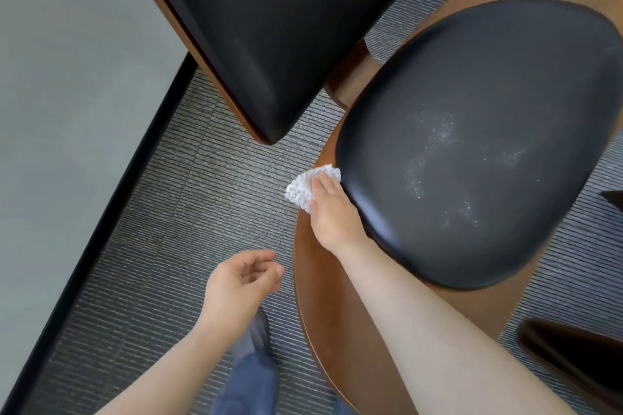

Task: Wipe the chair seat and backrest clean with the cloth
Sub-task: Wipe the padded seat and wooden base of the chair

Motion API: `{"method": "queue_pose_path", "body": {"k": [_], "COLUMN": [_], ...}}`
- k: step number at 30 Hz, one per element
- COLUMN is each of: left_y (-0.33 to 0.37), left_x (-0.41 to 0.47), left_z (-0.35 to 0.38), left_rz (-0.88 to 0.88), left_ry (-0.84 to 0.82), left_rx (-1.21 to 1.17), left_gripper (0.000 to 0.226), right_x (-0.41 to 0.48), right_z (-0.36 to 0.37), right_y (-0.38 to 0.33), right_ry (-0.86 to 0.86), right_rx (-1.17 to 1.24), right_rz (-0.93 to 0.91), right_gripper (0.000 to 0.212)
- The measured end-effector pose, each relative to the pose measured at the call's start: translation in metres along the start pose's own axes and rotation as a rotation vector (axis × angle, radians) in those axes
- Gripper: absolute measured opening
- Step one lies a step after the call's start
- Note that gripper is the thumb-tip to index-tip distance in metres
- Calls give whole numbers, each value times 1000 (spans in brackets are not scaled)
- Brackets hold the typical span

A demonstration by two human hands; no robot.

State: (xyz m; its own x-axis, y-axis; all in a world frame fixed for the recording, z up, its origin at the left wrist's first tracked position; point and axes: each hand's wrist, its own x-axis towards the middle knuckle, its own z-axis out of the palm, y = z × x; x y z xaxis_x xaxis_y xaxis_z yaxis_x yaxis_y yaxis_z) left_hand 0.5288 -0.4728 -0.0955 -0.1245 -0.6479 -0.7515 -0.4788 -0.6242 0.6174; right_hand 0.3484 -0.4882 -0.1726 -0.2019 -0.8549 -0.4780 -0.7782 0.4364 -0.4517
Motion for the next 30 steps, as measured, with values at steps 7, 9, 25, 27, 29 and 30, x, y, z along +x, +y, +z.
{"method": "queue_pose_path", "body": {"k": [7, 9, 25, 27, 29, 30], "left_y": [1, 1, 12, 10, 9, 8], "left_x": [19, 24, 12, 7, 1, -3], "left_z": [-7, -5, -33, -37, -40, -41], "left_rz": [-4, -10, -5, -20, -39, -48], "left_ry": [47, 53, 124, 140, 149, 154], "left_rx": [5, 3, 156, 147, 131, 128], "left_gripper": [15, 13, 6, 6, 8, 10], "right_x": [54, 63, -44, -58, -73, -81], "right_z": [-18, -12, 12, 11, 10, 9], "right_y": [5, -1, -28, -33, -36, -38], "right_ry": [14, -10, -122, -125, -150, -158], "right_rx": [-57, -238, -87, -86, -71, -62], "right_rz": [-8, -105, -163, -150, -128, -122], "right_gripper": [51, 61, 78, 67, 59, 59]}}
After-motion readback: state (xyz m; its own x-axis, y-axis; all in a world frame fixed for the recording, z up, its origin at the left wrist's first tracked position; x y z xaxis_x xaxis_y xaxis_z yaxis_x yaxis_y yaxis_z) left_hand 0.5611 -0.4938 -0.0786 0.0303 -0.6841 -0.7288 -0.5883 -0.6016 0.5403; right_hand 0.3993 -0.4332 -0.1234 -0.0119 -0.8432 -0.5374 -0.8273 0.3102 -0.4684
